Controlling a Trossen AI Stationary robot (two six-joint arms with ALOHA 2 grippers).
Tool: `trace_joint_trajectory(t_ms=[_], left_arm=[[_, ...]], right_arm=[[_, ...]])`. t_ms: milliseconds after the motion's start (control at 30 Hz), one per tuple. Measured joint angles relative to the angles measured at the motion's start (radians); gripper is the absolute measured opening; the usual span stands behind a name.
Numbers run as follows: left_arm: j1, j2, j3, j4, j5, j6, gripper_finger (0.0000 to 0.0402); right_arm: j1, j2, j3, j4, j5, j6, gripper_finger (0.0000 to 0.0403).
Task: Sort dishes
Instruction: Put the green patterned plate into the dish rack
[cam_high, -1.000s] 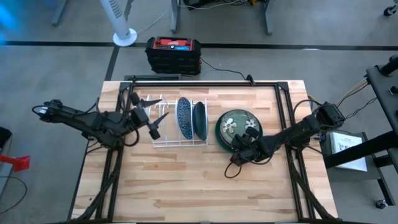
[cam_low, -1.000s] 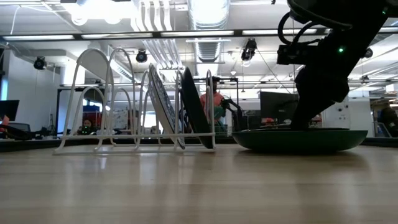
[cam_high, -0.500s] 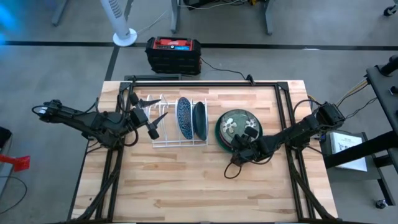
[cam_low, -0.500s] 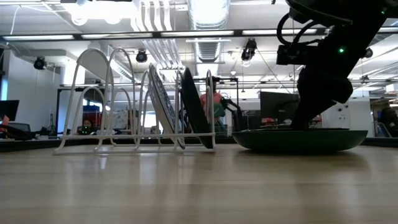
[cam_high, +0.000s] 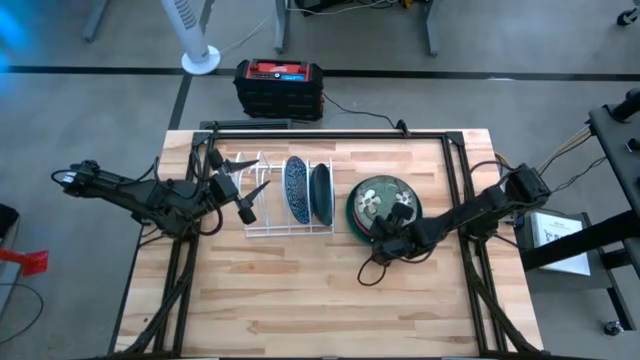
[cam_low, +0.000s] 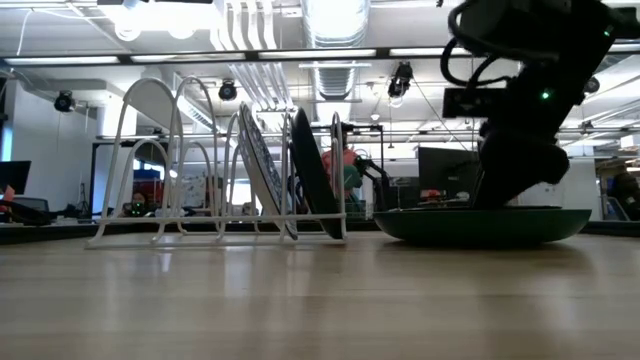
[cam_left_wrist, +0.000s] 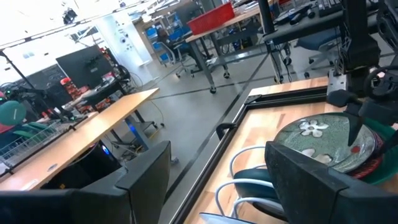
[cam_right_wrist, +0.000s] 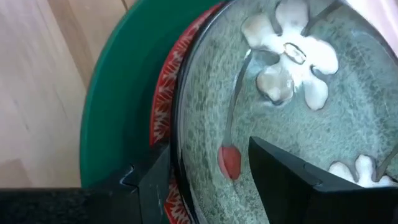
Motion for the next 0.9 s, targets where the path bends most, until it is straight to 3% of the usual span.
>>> trace_joint_trajectory(t_ms=[333, 700, 900], left_arm=[[0.0, 0.005, -0.001, 0.0, 0.0, 0.0, 0.025], [0.0, 0.011, -0.001, 0.0, 0.0, 0.0, 0.025], [0.0, 0.011, -0.001, 0.0, 0.0, 0.0, 0.025]], right_arm=[[-0.001, 0.035, 0.0, 0.008, 0.023, -0.01, 0.0169], [0.0, 0.04, -0.001, -0.001, 0.045, -0.036, 0.002], [-0.001, 0.04, -0.001, -0.002, 0.063, -0.031, 0.0019]])
